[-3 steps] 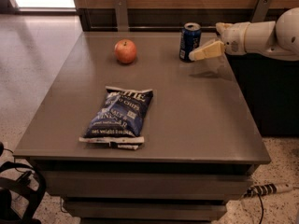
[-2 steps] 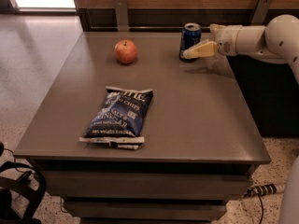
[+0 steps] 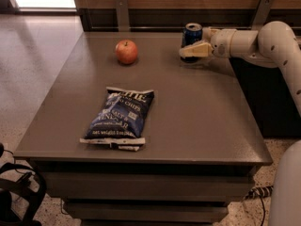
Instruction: Knock pepsi can over
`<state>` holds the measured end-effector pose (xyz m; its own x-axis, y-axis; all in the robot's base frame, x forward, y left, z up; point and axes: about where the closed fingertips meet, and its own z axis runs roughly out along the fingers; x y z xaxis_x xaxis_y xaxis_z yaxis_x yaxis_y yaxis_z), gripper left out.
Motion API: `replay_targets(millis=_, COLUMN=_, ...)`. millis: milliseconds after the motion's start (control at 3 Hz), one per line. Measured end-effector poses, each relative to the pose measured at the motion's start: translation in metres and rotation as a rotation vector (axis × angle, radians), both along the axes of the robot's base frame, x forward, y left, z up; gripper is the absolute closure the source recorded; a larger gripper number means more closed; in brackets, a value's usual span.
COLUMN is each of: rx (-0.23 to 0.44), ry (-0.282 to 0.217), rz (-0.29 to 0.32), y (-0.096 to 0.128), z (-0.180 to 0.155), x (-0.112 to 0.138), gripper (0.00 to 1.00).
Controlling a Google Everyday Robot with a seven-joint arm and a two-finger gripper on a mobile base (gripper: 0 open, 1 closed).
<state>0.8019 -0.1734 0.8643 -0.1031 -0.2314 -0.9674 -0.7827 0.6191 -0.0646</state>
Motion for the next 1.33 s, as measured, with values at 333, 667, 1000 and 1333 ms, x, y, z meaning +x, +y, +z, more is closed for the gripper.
replay_targets(millis=333, rx=0.002, ry=0.002, rz=0.005, y=0.003, z=-0.002, x=0.001, gripper=0.38)
replay_targets(millis=667, rx=0.003, ry=0.004, rz=0.009, y=0.007, z=-0.003, x=0.001, gripper=0.61)
replay_targets(millis=1000, rx=0.004, ry=0.006, rz=0.016, y=0.012, z=-0.005, x=0.002, gripper=0.94)
replay_targets(millis=1333, rx=0.004, ry=0.007, rz=0.019, y=0.014, z=-0.005, x=0.003, gripper=1.00)
